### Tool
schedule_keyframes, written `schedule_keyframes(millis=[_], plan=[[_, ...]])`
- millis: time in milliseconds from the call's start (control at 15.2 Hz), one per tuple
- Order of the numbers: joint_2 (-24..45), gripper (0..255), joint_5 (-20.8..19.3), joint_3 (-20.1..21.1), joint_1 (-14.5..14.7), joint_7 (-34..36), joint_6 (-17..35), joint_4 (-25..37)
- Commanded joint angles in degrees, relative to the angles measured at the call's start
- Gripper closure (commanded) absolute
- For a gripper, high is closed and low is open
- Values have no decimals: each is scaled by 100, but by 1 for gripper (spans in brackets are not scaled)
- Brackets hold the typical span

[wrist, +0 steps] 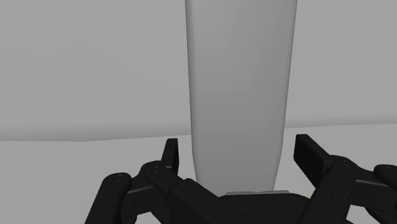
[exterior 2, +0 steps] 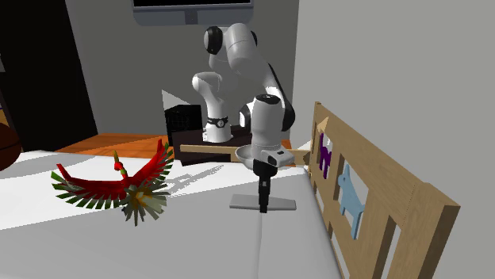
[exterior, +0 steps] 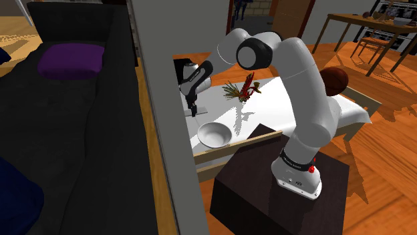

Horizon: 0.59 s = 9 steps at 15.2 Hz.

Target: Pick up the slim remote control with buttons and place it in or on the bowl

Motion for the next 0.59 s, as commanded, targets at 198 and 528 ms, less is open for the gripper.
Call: schedule_keyframes(millis=[198,528], plan=[[-1,255,0,0,0,0,0,-1],[-1,255,0,0,0,0,-1,-1]])
